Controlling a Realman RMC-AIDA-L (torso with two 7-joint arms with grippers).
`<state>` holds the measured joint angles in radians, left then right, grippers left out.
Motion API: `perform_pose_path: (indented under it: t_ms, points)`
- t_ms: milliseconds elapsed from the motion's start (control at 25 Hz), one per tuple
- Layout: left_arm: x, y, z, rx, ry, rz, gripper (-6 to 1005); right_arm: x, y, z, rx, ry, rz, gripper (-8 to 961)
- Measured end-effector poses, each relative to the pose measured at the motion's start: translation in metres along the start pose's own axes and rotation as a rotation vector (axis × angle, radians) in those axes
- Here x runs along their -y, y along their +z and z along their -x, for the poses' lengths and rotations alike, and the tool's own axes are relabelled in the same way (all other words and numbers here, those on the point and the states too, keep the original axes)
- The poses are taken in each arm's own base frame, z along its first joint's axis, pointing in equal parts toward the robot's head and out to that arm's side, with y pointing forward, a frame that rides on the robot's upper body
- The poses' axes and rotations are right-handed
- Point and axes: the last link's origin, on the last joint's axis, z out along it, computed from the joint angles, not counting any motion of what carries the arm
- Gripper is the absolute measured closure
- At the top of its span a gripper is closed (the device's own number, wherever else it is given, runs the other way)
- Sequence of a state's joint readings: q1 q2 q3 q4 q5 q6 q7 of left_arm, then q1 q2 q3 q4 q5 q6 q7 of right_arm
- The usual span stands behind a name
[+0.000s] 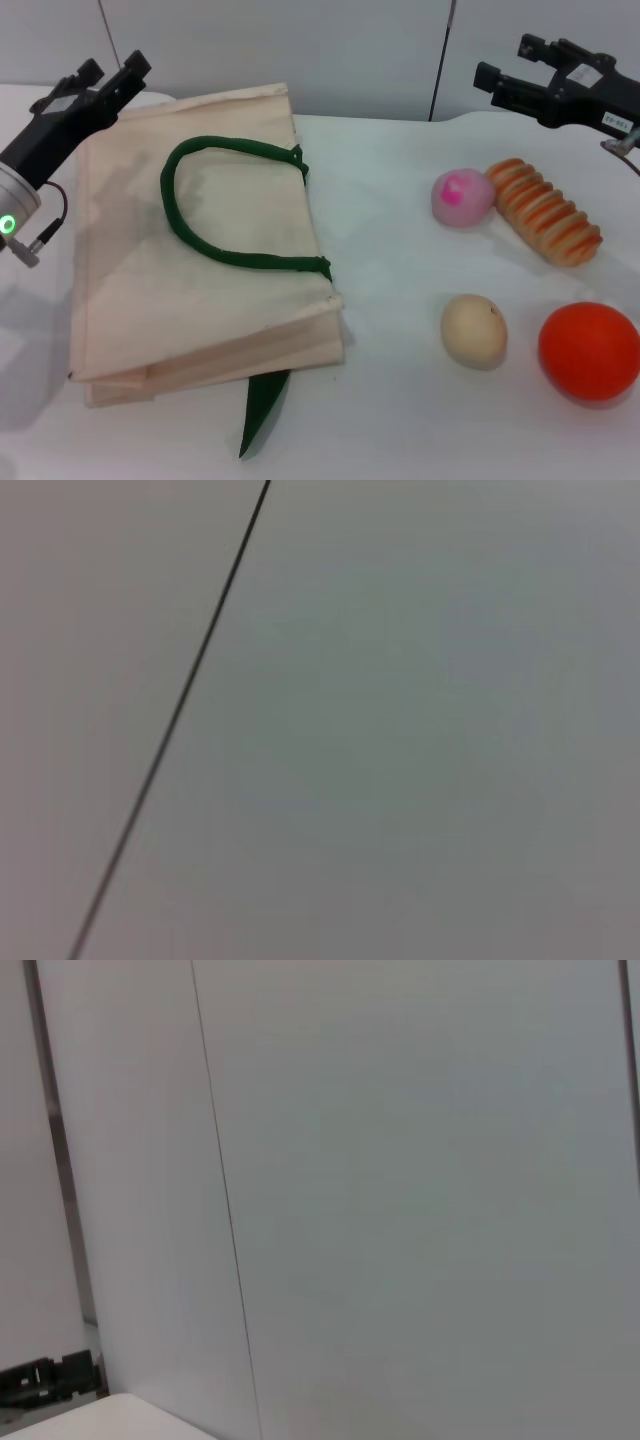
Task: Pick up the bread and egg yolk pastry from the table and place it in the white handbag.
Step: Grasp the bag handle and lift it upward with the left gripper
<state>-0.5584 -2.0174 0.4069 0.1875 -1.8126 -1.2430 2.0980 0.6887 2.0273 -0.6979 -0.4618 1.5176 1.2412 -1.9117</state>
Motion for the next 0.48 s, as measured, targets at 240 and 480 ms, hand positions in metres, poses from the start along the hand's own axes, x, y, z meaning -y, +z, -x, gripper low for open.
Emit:
perform_pose_path:
  t_ms: [240,480]
  points:
    - [-0.001,0.002,-0.015,0.108,-0.167,0.085,152,0.002,-0.001,0.000,-0.004,-0.001,-0.011,71]
    - [0.000,-0.002,-0.031,0.279,-0.308,0.110,152,0.003,-0.001,-0.001,-0.006,-0.001,-0.018,72]
